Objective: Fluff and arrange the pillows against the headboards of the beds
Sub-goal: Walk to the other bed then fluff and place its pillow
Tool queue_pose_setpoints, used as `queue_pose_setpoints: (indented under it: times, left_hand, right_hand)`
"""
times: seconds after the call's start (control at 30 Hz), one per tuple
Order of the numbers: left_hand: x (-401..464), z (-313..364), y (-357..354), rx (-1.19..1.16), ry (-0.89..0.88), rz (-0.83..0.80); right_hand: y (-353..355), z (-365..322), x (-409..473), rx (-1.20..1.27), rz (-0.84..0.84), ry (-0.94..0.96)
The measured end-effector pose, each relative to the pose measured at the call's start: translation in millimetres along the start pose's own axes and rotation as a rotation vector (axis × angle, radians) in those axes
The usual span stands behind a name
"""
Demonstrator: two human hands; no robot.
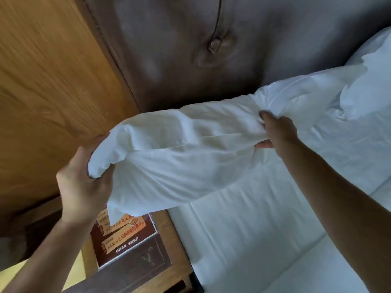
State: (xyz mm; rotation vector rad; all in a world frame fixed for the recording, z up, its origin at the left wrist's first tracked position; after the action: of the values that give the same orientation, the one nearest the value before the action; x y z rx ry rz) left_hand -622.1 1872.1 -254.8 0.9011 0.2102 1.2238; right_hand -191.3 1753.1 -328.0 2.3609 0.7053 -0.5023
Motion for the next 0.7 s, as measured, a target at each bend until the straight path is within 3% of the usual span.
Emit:
queue_pose_setpoints:
  times: [0.1,0.23,0.5,0.7]
  left_hand:
    - [-9,-6,-2,-0.029,-0.074,0.063]
    - [-7,-16,-5,-0.028,-0.087,0.065]
    - [-3,-21,31,0.018,-0.103,0.025]
    - [-18,-44,47,0.064,0.045,0.024]
  right_hand:
    - [-14,9,-6,-0.046,-0.056,-0.041]
    - [-39,24,-19,0.082,-0.253,-0.175]
    - [-28,-3,-28,0.11,-0.143,-0.015]
    - [-55,7,-53,-0.01,-0.25,0.006]
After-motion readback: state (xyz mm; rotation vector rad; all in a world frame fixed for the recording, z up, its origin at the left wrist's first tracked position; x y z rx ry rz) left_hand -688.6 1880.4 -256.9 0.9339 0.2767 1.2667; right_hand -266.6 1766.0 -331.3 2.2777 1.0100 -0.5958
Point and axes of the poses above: each hand's wrist, its own x-axis towards the middle knuckle, its own y-axis out of the back of the hand, z = x × y, the point moved 7 cm from there along x, towards the middle knuckle, and after that the axes turned 1 degree about -z, right-handed, at the moved point
